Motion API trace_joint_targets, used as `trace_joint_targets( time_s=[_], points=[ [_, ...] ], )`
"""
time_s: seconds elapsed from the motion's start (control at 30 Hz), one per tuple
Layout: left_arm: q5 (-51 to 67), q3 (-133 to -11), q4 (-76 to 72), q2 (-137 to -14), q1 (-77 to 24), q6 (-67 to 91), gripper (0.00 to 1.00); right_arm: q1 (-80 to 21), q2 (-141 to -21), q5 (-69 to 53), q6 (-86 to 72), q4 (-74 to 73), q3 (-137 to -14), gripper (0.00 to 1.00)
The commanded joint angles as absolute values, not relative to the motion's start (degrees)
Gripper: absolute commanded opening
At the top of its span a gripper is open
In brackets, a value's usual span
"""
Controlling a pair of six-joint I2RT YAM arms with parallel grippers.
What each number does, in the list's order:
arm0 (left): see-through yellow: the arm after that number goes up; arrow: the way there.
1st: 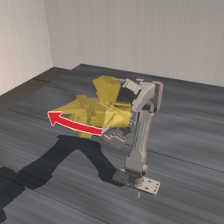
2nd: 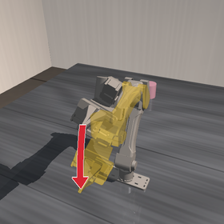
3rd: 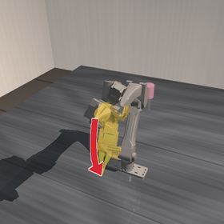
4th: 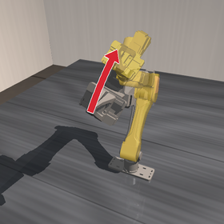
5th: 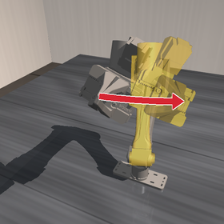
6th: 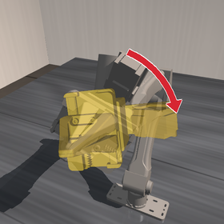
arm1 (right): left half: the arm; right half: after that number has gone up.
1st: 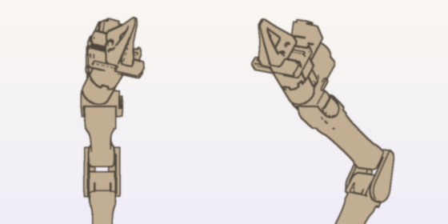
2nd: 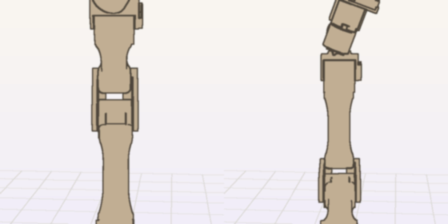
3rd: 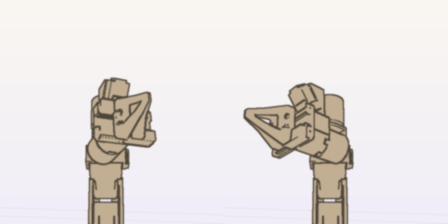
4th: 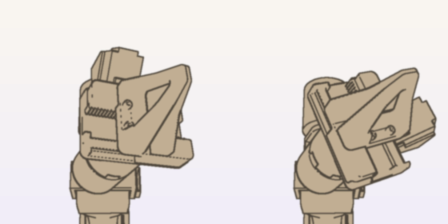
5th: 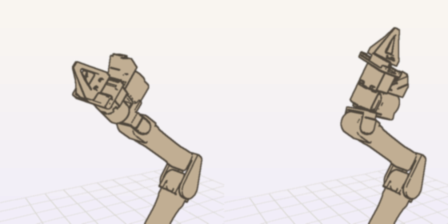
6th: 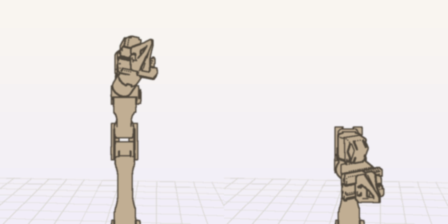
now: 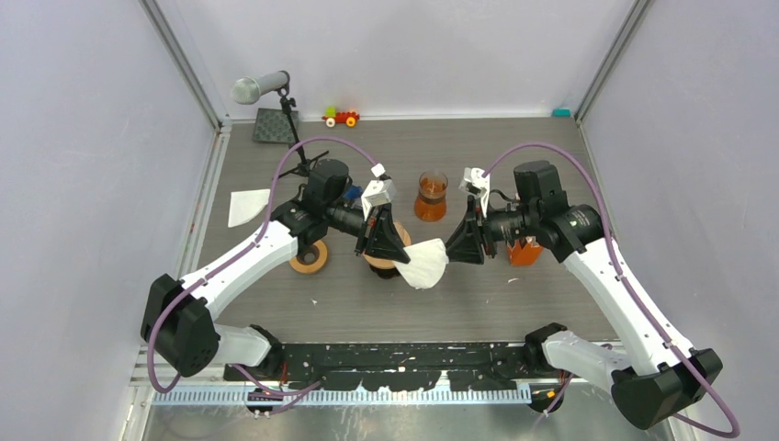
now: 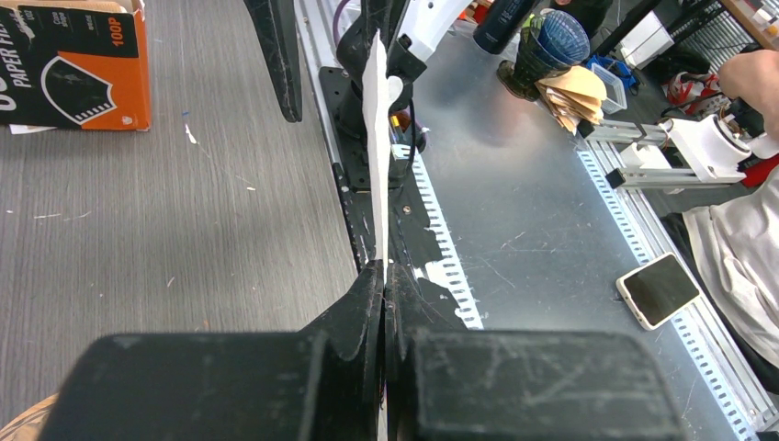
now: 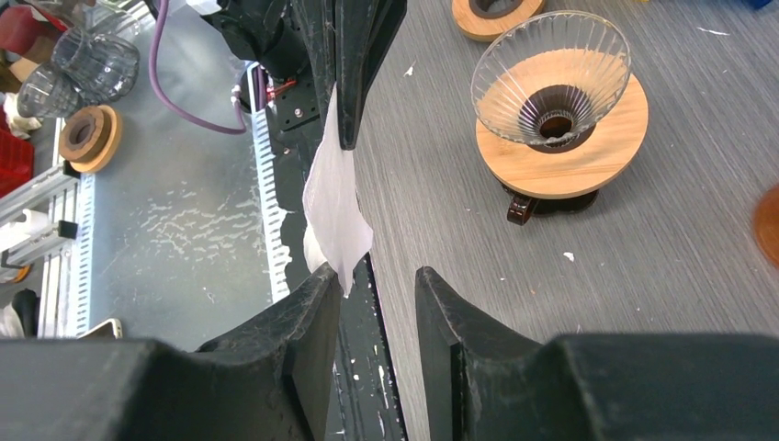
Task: Place the coffee filter in the dripper
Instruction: Place the coffee filter in the coffee dripper.
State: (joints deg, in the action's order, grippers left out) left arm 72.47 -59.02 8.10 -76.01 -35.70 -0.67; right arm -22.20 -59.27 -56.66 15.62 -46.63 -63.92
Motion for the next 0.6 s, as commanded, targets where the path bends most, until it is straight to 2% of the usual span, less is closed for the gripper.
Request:
trace_joint_targets(
  time_s=[0.0, 0.23, 0.37, 0.57],
  points=[
    [72.86, -61.66, 7.04, -76.15, -35.58, -1.14, 0.00, -22.99, -59.42, -55.83, 13.21, -42.08, -63.06, 0.39],
    [72.49, -61.23, 3.05, -76.32, -35.51, 2.33, 0.00, -23.42, -58.28, -54.50, 8.71, -34.71, -60.00, 0.29],
    [71.63, -60.63, -3.70, -77.51, -35.58, 8.17, 0.00, -24.05, -59.82, -56.19, 6.95, -32.63, -59.87, 0.28],
    [69.44, -61.05, -5.11, -78.81, -35.41, 8.70, 0.00, -24.34, -61.21, -59.10, 5.63, -31.08, -60.70, 0.26]
  ],
)
